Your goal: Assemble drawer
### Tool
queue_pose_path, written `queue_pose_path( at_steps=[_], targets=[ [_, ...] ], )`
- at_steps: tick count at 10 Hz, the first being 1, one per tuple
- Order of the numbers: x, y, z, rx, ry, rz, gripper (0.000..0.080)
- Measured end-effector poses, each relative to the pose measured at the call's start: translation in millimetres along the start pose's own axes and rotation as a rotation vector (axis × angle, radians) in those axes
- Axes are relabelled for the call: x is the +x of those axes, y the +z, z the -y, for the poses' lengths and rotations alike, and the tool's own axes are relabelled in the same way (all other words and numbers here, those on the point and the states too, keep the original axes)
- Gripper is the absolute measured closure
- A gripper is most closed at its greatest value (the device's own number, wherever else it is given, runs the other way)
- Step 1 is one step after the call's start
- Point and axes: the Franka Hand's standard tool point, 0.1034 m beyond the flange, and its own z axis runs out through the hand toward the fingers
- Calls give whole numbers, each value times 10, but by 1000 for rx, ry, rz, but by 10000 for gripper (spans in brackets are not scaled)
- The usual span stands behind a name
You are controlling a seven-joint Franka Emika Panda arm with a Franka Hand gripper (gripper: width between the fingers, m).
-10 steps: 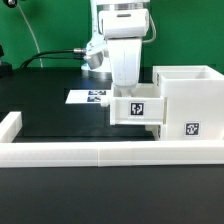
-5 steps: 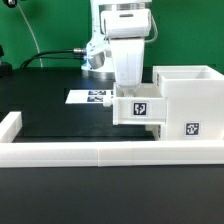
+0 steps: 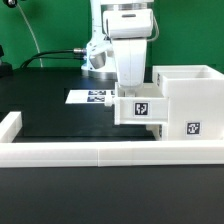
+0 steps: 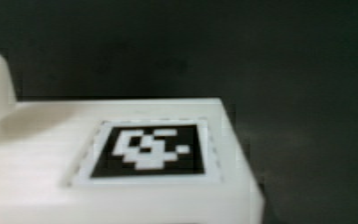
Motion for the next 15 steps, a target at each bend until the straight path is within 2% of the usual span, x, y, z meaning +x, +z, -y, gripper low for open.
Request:
queue_pose_path(
  at_steps=[15],
  targets=[
    [-36, 2, -4, -2, -35, 13, 757]
  ],
)
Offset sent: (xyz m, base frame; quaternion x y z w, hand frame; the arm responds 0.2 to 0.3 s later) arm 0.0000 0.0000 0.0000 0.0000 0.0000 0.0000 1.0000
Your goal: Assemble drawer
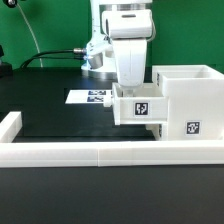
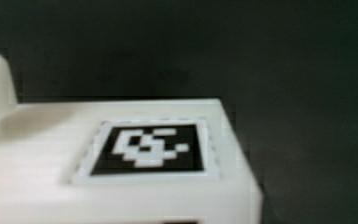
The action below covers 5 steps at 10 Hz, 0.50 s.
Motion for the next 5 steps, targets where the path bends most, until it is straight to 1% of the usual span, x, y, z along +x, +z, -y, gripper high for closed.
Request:
queue_pose_path(
  at_steps=[5],
  targets=[
    [-13, -2, -2, 1, 3, 0, 757]
  ],
)
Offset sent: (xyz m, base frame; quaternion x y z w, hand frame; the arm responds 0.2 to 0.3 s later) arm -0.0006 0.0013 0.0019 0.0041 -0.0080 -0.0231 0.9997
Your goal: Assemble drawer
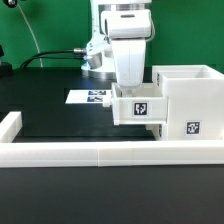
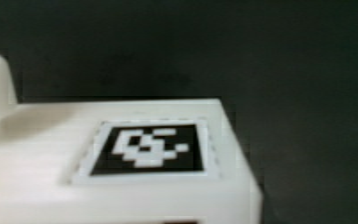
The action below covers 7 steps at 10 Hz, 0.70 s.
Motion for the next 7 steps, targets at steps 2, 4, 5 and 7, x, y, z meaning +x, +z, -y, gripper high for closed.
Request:
queue_pose_path(
  at_steps=[2, 4, 5, 7],
  targets=[
    [13, 0, 0, 0, -2, 0, 757],
    [14, 0, 2, 0, -1, 1, 757],
    [13, 1, 2, 0, -1, 1, 757],
    [12, 1, 2, 0, -1, 1, 757]
  ],
)
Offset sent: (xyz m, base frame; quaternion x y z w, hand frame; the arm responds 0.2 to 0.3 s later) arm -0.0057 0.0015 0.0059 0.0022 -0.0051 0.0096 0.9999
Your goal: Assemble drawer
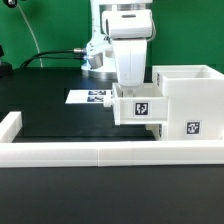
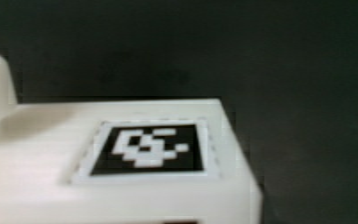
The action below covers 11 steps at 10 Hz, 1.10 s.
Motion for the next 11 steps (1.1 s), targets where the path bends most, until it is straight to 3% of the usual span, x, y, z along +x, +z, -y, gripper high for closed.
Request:
queue_pose_path(
  at_steps=[2, 8, 11],
  targets=[
    [5, 5, 0, -15, -60, 5, 757],
    [-1, 4, -5, -17, -84, 15, 757],
    [77, 2, -9, -19, -37, 12, 756]
  ],
)
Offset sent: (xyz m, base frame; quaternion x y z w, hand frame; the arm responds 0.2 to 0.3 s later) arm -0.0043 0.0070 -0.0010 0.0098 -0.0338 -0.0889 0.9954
